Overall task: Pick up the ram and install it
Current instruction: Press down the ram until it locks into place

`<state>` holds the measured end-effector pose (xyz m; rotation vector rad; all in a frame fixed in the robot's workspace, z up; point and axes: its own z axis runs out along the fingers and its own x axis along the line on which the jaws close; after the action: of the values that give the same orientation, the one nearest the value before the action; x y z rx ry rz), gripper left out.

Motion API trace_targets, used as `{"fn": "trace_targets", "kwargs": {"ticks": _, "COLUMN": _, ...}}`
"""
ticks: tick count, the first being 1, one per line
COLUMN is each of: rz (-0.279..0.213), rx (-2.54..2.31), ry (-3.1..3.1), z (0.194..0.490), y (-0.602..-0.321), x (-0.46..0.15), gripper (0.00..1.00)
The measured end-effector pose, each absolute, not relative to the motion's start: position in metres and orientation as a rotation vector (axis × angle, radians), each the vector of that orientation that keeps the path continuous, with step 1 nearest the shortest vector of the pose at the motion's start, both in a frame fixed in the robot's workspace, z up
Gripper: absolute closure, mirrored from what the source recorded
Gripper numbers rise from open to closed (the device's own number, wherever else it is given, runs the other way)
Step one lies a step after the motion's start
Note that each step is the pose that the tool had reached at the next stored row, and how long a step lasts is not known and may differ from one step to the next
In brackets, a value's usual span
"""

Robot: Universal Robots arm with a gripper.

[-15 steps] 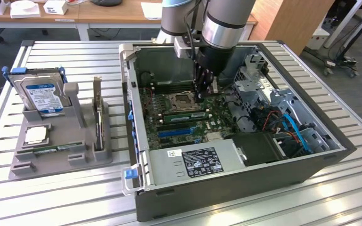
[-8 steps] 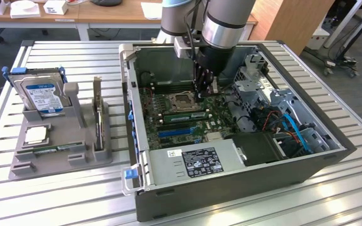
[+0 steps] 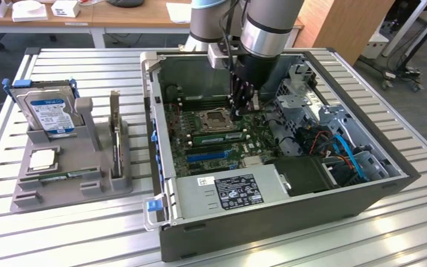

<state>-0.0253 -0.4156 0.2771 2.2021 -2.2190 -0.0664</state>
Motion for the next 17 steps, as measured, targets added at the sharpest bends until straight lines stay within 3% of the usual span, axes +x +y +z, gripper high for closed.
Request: {"fn": "trace_targets", "kwargs": {"ticks": 17, "rz": -0.067, "rx": 2.202, "ry": -2.219, "z": 0.277, "y": -0.416, "x": 0.009, "gripper": 0.9}}
